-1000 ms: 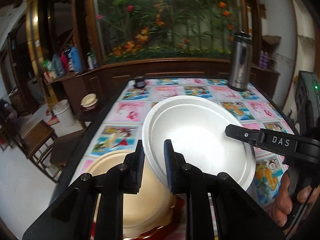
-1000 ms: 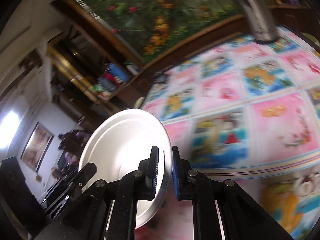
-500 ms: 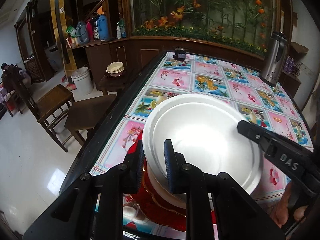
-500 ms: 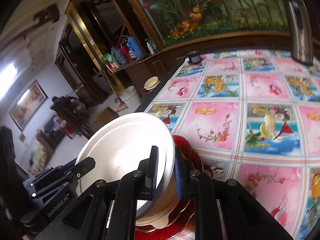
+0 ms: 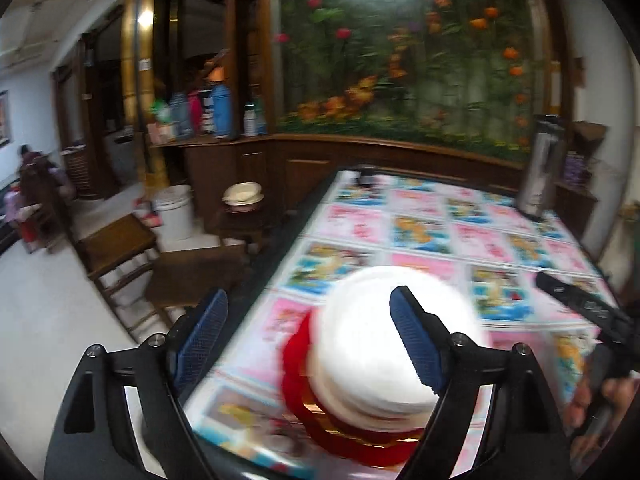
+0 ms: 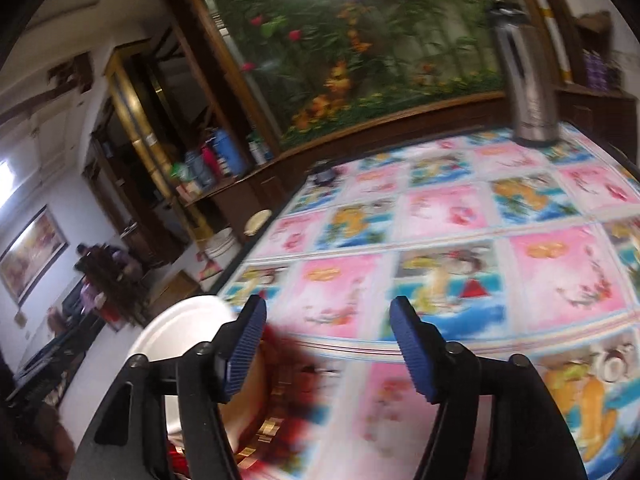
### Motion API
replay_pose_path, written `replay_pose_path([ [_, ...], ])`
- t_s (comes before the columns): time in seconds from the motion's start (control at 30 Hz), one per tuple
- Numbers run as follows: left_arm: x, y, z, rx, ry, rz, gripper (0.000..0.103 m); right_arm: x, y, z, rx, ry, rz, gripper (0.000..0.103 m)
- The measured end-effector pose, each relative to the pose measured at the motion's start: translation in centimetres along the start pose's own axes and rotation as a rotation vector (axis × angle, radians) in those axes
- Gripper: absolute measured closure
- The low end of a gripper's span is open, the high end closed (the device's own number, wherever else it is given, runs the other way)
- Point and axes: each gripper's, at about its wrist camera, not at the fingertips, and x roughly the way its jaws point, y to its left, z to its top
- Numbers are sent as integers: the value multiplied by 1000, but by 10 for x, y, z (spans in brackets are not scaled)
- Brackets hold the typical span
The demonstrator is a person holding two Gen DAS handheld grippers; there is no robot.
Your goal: Organize plates and bowls
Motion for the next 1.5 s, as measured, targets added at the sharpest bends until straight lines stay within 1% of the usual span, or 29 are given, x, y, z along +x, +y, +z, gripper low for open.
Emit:
replay_pose_path([
  [0.07, 0, -15, 0, 27, 10, -74, 15, -6, -24, 0, 46, 3, -21, 29],
  [0.1, 2, -27, -1, 46, 25, -116, 15, -10, -37, 0, 71, -2, -42, 28],
  [0.17, 5, -43, -2, 78, 53, -164, 16, -19, -57, -1, 110, -6, -68, 26],
  [0.23, 7, -55, -1, 91, 75, -178, 16, -28, -73, -2, 135, -7, -85, 26],
  [0.3, 8, -56, 0, 82, 77, -164, 16, -39, -82, -4, 137, -16, -96, 26],
  [0.43, 0, -35, 0, 29, 45, -100, 15, -53, -79, -10, 106, -24, -80, 23],
  [0.6, -12, 8, 1, -27, -28, 57, 15, -55, -56, -20, 28, -34, -29, 23],
  [0.63, -14, 13, 1, -36, -36, 67, 15, -55, -51, -23, 14, -39, -18, 22],
  [0.7, -18, 20, 0, -64, -29, 33, 15, -54, -46, -25, 9, -40, -13, 22],
  [0.77, -19, 14, 0, -82, -13, -38, 15, -50, -43, -26, -1, -31, -24, 18],
  [0.8, -18, 7, 0, -82, 2, -78, 15, -48, -43, -26, -4, -23, -53, 17],
  [0.83, -17, -3, 1, -75, 18, -121, 15, -46, -44, -27, -6, -14, -81, 17],
  [0.93, -15, -35, 1, -24, 41, -208, 15, -44, -55, -29, 9, 7, -110, 17],
  [1.03, -15, -63, -1, 32, 48, -248, 15, -55, -60, -28, 4, -6, -128, 17],
  [1.17, -19, -78, -5, 82, 49, -231, 15, -71, -50, -28, -58, -46, -137, 17],
  [1.23, -19, -76, -6, 87, 45, -201, 15, -77, -40, -29, -95, -65, -119, 17],
  [1.27, -18, -73, -6, 85, 39, -167, 15, -79, -35, -29, -109, -72, -106, 17],
  [1.37, -17, -55, -6, 47, 29, -95, 15, -83, -16, -32, -137, -92, -48, 17],
  [1.5, -11, -33, -8, -3, 42, -20, 15, -81, 13, -35, -183, -91, 13, 17],
])
